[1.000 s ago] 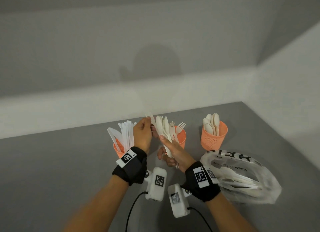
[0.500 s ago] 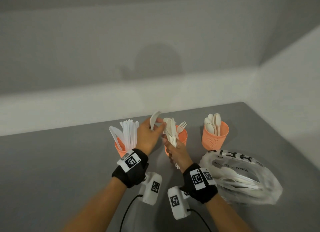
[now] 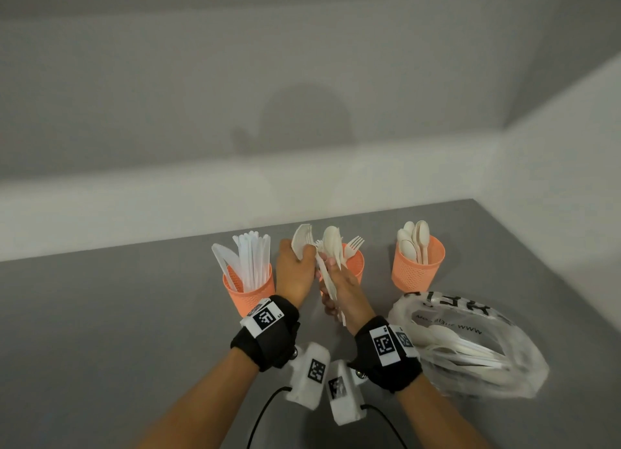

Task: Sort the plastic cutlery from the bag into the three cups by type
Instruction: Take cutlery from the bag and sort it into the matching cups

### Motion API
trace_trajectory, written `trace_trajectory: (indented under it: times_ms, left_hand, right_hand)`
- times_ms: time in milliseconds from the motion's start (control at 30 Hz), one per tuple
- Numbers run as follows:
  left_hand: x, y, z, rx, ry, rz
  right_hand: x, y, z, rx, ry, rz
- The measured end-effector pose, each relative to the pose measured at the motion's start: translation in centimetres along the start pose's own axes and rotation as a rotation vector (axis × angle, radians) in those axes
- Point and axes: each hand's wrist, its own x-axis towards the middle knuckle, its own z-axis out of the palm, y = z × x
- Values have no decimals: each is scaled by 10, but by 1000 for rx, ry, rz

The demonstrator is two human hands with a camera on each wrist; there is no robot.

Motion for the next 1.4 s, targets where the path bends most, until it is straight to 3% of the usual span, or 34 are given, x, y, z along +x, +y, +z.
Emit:
trace_trajectory:
  times_ms: [167, 267, 467, 533, 633, 733, 867, 1100, 1300, 1400]
  left_hand:
    - [-2, -4, 1, -59, -107, -10]
    - [-4, -3, 2, -83, -171, -104]
    - [5, 15, -13, -276, 41, -144]
    - [8, 15, -18, -246, 60, -109]
    - [8, 13, -21, -44, -28, -28]
    - [0, 15, -19, -3, -191, -38]
    - [-8, 19, -15, -49, -356, -44]
    - [-6, 21, -10, -17, -357, 55]
    - [-9, 19, -2, -57, -424, 28]
    - [-10, 24, 5, -75, -388, 14]
  right_hand:
    - [-1, 2, -4, -10, 17, 60]
    - [-4, 0, -2, -19, -9, 47]
    - [-3, -1, -10, 23, 37, 32]
    - [-2, -2, -12, 20, 25, 44]
    - [2, -7, -10, 118, -80, 104]
    - [-2, -16, -6, 226, -222, 159]
    - [-10, -14, -5, 215, -209, 132]
    - [-7, -17, -12, 203, -234, 110]
    - [-3, -24, -19, 272, -198, 28]
    - [-6, -30, -24, 270, -177, 11]
